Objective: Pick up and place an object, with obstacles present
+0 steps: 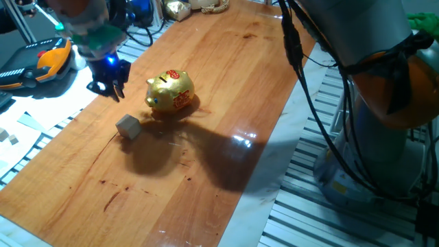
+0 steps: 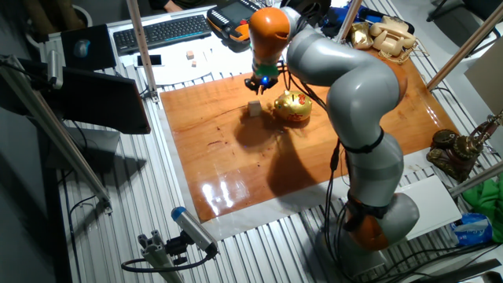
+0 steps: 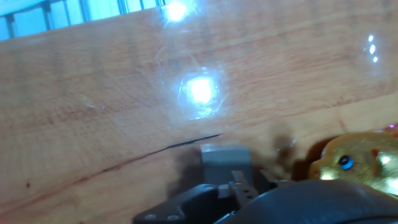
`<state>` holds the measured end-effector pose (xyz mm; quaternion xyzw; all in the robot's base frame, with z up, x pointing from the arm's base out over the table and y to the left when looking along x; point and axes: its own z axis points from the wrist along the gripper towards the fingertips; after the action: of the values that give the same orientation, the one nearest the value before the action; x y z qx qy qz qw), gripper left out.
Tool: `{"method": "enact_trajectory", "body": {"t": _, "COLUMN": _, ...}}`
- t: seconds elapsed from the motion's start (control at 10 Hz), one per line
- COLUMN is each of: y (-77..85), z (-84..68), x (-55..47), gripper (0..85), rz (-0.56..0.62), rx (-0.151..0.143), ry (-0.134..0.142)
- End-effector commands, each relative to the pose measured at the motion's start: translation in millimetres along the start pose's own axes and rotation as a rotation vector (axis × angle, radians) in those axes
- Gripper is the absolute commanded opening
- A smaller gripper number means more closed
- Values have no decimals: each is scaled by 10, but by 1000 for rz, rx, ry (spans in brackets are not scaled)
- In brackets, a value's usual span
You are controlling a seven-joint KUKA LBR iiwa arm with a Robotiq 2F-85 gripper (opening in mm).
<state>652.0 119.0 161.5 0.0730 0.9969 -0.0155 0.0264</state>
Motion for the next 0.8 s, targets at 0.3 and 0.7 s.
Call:
{"method": "enact_trajectory", "body": {"t": 0.3, "y": -262, "z": -368, "x": -18, "gripper": 0, "rz": -77, "rx": -20, "ry": -29}}
{"method": "enact_trajectory", "body": {"t": 0.7, "y": -534, "z": -609, "x": 53, "gripper": 0, "rz": -122, "rx": -25, "ry": -25}}
